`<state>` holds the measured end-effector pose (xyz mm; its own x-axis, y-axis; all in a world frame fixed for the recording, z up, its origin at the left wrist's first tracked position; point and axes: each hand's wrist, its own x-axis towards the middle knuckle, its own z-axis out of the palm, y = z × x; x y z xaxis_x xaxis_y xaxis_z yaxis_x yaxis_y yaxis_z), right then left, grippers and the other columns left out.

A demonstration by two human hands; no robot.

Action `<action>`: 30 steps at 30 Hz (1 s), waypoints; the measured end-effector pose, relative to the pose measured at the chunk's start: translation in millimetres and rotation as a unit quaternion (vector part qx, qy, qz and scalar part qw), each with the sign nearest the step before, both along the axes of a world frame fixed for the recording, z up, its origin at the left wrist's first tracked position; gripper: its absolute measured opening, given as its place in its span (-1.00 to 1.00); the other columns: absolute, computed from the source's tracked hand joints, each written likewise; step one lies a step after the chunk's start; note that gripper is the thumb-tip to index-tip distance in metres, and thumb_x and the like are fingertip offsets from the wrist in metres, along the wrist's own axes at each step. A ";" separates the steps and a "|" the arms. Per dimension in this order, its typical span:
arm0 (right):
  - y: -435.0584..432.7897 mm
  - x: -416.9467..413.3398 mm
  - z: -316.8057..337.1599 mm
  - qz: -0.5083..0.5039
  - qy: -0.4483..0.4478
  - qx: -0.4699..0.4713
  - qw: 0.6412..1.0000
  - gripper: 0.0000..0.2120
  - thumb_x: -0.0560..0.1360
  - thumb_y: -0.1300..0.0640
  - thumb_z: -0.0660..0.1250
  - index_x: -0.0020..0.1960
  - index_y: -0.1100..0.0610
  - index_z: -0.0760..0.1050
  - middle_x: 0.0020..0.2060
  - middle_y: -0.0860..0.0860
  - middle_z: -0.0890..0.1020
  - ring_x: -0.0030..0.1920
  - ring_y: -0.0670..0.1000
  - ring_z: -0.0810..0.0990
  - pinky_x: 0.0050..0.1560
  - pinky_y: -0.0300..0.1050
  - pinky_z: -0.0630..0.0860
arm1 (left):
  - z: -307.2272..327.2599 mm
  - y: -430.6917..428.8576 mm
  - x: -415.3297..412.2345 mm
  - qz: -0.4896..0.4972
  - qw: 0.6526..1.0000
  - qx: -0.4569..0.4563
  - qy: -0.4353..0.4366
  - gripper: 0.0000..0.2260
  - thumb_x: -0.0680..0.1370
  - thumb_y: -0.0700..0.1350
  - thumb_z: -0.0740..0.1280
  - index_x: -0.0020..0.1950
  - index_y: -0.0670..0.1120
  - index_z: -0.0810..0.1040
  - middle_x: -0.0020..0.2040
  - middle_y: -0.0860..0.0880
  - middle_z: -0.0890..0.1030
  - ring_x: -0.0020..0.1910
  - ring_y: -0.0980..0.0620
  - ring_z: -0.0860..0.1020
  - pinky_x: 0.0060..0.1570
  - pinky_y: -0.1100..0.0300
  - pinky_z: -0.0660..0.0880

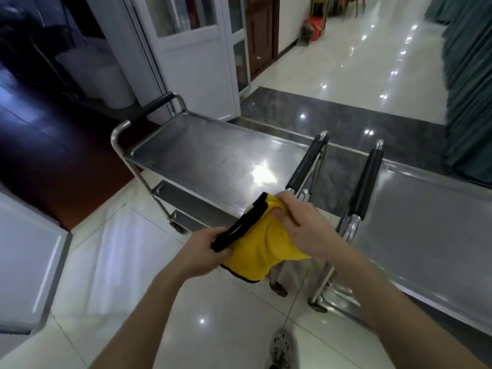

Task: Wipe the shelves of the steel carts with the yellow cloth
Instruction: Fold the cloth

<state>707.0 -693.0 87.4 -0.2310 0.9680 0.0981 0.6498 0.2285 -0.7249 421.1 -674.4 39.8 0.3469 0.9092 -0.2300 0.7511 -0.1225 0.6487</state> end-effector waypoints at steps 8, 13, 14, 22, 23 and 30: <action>97.1 48.8 -12.4 -0.243 0.268 -0.078 0.929 -0.68 0.78 -0.03 0.16 0.01 0.17 0.48 -0.27 -0.06 0.50 -0.24 -0.06 0.50 -0.10 0.01 0.41 | 49.5 141.8 42.4 0.113 0.930 -0.105 -0.334 -0.62 0.55 0.32 0.50 0.13 0.05 0.76 -0.07 0.03 0.71 -0.08 0.00 0.67 -0.09 0.14 0.62; 120.9 71.0 -39.6 -0.324 0.272 -0.114 0.899 -0.71 0.77 -0.18 0.12 0.35 -0.13 0.52 0.14 -0.17 0.61 0.16 -0.05 0.58 0.19 0.02 0.51 | 10.8 189.5 90.2 0.109 0.917 -0.212 -0.320 -0.25 0.51 -0.12 0.61 0.61 0.16 0.34 0.35 -0.17 0.64 0.25 -0.23 0.68 0.14 -0.17 0.70; 124.9 74.5 -48.4 -0.337 0.252 -0.120 0.899 -0.64 0.77 -0.17 0.11 0.45 -0.07 0.48 0.22 -0.10 0.59 0.24 0.02 0.56 0.26 0.07 0.48 | 2.5 199.9 99.1 0.108 0.928 -0.184 -0.305 -0.26 0.55 -0.17 0.59 0.60 0.23 0.32 0.31 -0.18 0.64 0.25 -0.22 0.67 0.15 -0.17 0.68; 169.3 105.0 -73.4 -0.500 0.224 -0.034 0.836 -0.74 0.78 -0.11 0.11 0.11 -0.02 0.50 -0.13 -0.04 0.58 -0.10 -0.02 0.57 -0.10 -0.05 0.44 | -17.9 297.0 171.0 -0.048 0.966 -0.016 -0.254 -0.87 0.71 -0.10 0.41 0.04 0.13 0.68 0.05 0.13 0.62 0.12 0.04 0.60 0.00 0.25 0.50; 177.5 109.7 -73.3 -0.509 0.221 -0.034 0.831 -0.73 0.78 -0.12 0.11 0.13 -0.01 0.50 -0.12 -0.04 0.58 -0.09 -0.03 0.57 -0.09 -0.05 0.44 | -22.1 309.4 179.7 -0.048 0.964 -0.032 -0.259 -0.87 0.72 -0.08 0.39 0.08 0.12 0.71 0.08 0.14 0.63 0.14 0.03 0.61 0.02 0.23 0.51; 219.4 114.0 -133.0 -0.553 0.183 -0.224 0.782 -0.57 0.80 -0.04 0.08 0.49 0.21 0.47 0.38 0.20 0.58 0.40 0.23 0.53 0.40 0.12 0.46 | -91.3 344.5 222.9 -0.033 0.962 -0.217 -0.160 -0.83 0.69 -0.14 0.44 0.28 -0.04 0.69 0.29 -0.10 0.63 0.33 -0.14 0.60 0.31 -0.08 0.59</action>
